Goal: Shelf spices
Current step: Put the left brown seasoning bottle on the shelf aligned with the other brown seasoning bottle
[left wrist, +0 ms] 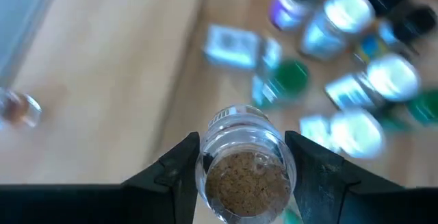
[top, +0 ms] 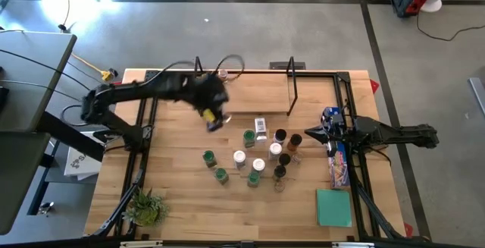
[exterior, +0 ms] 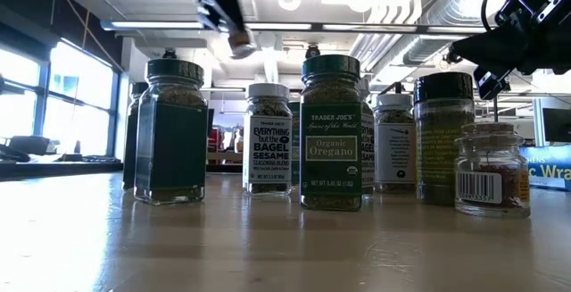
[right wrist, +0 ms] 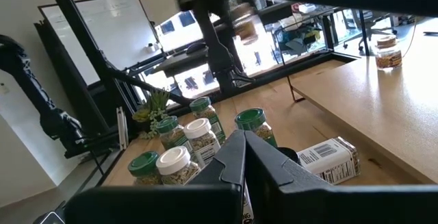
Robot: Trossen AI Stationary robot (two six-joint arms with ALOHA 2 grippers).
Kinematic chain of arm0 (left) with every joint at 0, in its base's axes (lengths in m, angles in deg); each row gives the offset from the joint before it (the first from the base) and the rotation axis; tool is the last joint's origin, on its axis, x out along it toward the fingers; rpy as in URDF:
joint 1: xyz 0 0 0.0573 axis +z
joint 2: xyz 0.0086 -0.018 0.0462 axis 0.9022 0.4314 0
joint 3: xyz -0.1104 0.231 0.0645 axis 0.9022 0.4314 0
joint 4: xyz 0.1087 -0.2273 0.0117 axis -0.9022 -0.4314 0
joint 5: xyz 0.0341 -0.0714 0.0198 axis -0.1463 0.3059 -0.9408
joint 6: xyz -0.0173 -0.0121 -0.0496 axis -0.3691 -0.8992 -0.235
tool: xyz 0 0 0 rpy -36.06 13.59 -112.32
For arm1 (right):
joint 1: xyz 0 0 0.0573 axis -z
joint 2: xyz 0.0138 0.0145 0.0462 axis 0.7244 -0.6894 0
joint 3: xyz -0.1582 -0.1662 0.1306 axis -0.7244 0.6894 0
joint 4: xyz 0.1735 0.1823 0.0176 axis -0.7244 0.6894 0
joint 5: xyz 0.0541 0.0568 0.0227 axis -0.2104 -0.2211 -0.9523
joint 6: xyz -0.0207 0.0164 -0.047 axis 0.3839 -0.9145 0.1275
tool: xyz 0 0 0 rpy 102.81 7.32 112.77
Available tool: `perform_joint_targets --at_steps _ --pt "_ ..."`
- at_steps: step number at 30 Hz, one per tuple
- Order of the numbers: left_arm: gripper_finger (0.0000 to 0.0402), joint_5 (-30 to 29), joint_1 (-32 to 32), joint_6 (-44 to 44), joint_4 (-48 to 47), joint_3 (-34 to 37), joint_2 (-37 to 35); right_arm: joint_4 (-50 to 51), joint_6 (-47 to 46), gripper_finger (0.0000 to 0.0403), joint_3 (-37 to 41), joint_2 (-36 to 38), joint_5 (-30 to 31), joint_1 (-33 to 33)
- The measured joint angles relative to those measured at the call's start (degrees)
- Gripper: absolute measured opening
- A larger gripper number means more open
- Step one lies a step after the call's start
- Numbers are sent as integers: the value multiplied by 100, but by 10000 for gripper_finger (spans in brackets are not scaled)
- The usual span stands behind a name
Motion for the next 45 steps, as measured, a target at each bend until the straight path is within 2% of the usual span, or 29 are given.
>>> perform_joint_targets --at_steps 4,8,12,15,19,26,40,45 --pt "171 13 538 488 -216 -1019 1046 -2 0 0 -1 0 2 1" --pt "171 8 1017 701 -821 -1760 2005 0 0 0 -1 0 1 0" --pt "171 -81 1340 805 -1280 -1986 2610 0 0 0 0 0 2 1" --pt "171 -411 1506 884 -1531 -1986 2875 -2 0 0 -1 0 1 1" --pt "174 -819 1661 1002 -1549 -1986 3053 0 0 0 -1 0 1 0" --pt "219 -846 1895 1031 -1336 -1991 3069 0 0 0 -1 0 2 0" --pt "217 -913 2030 1012 -1230 -1991 3051 -2 0 0 0 0 0 1" --pt "211 -1151 2015 1105 -1252 -1991 3047 0 0 0 -1 0 2 -1"
